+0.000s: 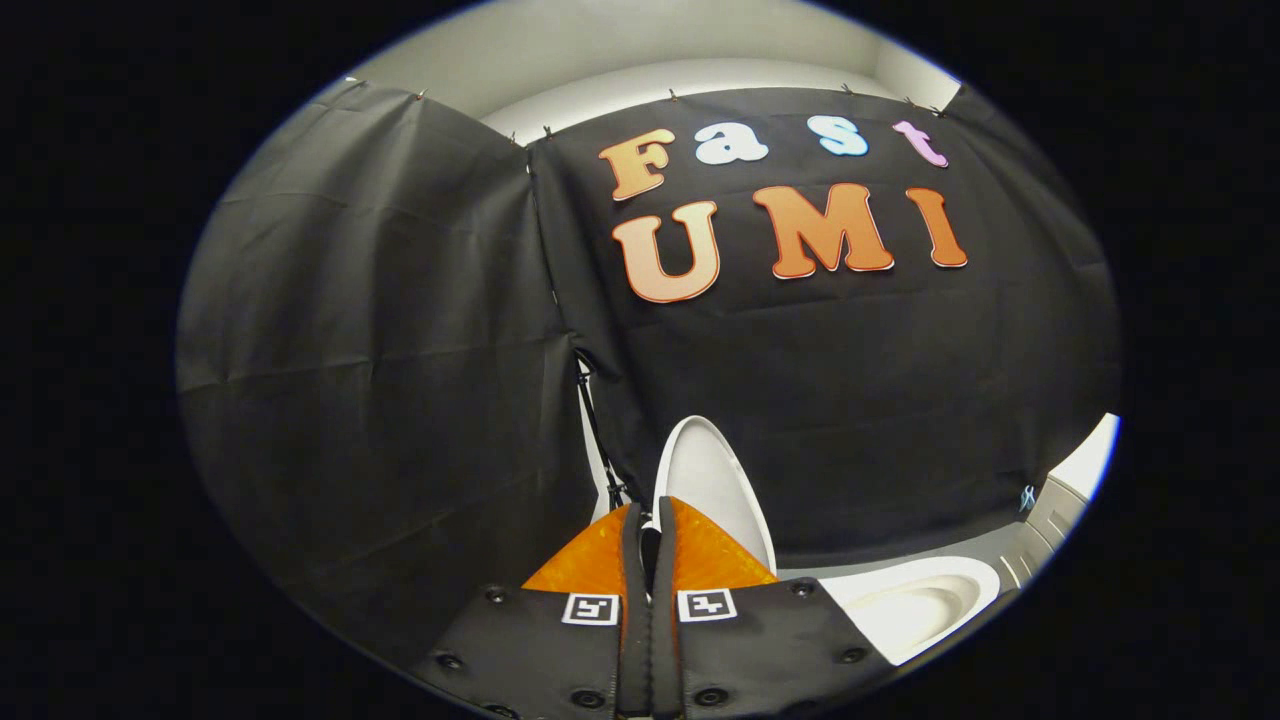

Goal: Open the toilet lid.

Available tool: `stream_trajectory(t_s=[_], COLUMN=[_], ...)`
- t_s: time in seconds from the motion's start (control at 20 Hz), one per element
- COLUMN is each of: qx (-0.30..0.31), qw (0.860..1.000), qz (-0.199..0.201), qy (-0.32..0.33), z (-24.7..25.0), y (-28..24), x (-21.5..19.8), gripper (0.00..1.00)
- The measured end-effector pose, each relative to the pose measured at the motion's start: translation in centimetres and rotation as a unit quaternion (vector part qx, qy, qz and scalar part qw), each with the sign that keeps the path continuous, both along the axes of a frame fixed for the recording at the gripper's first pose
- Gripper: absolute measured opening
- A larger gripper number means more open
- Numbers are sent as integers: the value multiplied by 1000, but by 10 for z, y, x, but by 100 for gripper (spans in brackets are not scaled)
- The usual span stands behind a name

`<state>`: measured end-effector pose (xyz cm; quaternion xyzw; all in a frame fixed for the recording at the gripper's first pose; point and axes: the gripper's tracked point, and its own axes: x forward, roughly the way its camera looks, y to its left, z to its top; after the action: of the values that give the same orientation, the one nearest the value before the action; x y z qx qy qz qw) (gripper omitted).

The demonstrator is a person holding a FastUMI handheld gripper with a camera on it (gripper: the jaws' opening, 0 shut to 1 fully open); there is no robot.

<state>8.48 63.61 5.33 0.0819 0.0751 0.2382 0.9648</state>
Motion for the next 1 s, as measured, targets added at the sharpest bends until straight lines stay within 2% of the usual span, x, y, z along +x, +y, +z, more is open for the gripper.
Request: stream_trajectory(t_s=[0.25, 0.4, 0.6, 0.8, 1.0], qx=[-1, 14, 25, 33, 20], qw=[1000, 1000, 999, 998, 996], qz=[-15, 13, 24, 33, 32], qy=[-4, 2, -25, -44, -79], z=[3, 16, 53, 93, 124], y=[-15, -12, -34, -76, -147], x=[0, -2, -6, -4, 7], gripper=[9, 28, 68, 94, 96])
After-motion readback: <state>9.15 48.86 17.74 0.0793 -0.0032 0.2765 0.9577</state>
